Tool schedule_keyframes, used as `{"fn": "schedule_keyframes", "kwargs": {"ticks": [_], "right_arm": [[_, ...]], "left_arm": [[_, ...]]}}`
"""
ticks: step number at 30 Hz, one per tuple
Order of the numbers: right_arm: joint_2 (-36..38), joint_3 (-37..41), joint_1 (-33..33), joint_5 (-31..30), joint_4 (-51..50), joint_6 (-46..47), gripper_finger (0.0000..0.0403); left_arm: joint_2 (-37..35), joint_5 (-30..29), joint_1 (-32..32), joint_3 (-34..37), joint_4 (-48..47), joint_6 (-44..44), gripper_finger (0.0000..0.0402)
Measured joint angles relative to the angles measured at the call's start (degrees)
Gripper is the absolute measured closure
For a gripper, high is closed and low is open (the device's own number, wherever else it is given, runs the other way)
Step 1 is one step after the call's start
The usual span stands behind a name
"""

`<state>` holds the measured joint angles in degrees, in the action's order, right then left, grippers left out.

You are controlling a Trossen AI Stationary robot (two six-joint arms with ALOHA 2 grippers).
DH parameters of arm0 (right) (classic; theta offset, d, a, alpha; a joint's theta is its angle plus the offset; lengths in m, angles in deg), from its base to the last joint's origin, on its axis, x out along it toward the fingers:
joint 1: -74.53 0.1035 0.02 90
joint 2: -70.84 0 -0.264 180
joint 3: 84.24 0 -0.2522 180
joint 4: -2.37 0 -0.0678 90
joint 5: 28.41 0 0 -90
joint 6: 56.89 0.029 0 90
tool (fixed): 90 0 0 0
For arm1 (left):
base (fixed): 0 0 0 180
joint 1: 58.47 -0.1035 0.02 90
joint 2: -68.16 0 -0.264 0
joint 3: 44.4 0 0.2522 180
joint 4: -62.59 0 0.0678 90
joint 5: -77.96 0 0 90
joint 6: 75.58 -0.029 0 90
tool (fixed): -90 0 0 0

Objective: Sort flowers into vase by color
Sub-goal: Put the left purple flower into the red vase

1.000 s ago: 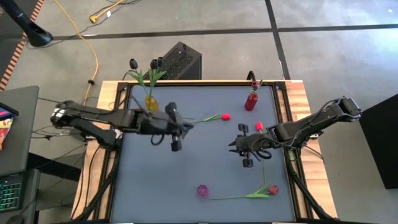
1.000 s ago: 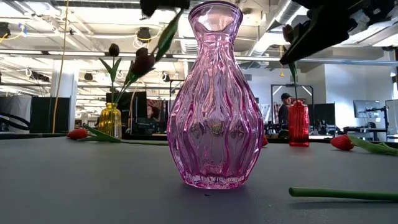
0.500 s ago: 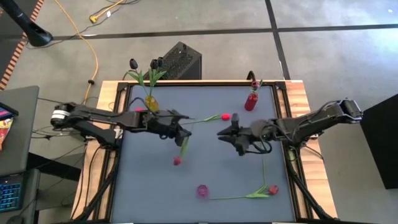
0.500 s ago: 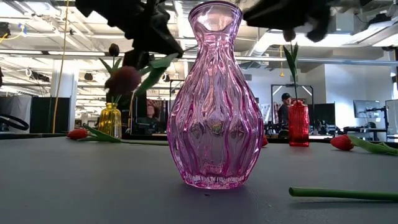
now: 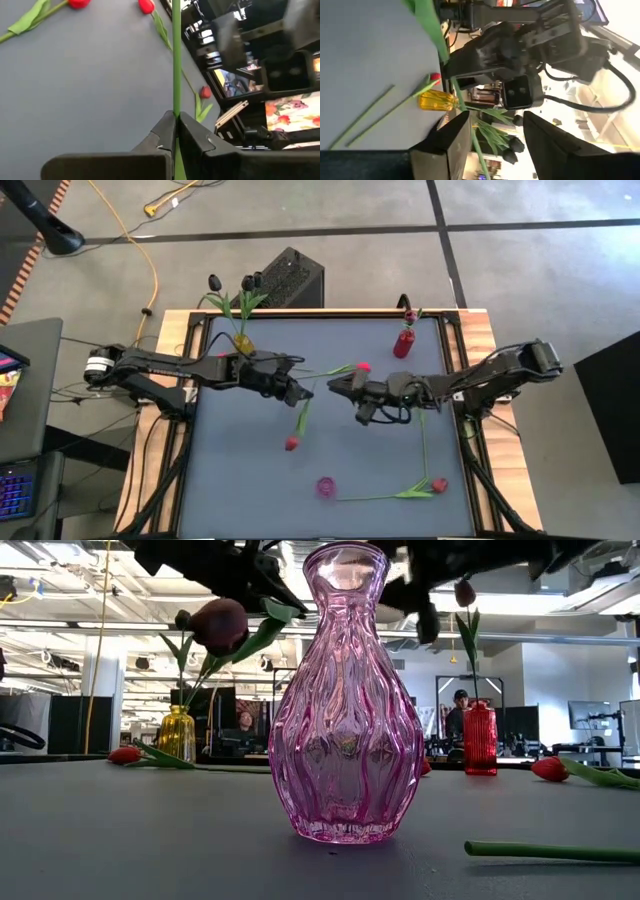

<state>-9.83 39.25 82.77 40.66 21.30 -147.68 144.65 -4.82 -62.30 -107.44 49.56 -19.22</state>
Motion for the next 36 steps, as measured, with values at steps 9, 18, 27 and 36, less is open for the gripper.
{"fn": "schedule_keyframes", "kwargs": {"ticks": [9, 18, 27, 36], "right_arm": [[-9.06, -0.81, -1.25, -1.84, 13.26, -8.06, 0.0199], [-13.62, -3.92, -2.11, -3.04, 12.73, -8.28, 0.0208], [-13.96, -4.02, -1.98, -3.21, 11.90, -8.26, 0.0235], [-13.96, -4.02, -2.33, -3.21, 11.91, -8.24, 0.0271]], "left_arm": [[0.00, -0.22, -0.02, 0.00, 0.28, 0.73, 0.0401], [0.00, -0.37, -0.02, 0.00, 0.11, 0.93, 0.0402], [0.00, -0.35, -0.09, 0.00, 0.09, 0.43, 0.0402], [0.00, -0.33, -0.09, 0.00, 0.07, 0.33, 0.0401]]}}
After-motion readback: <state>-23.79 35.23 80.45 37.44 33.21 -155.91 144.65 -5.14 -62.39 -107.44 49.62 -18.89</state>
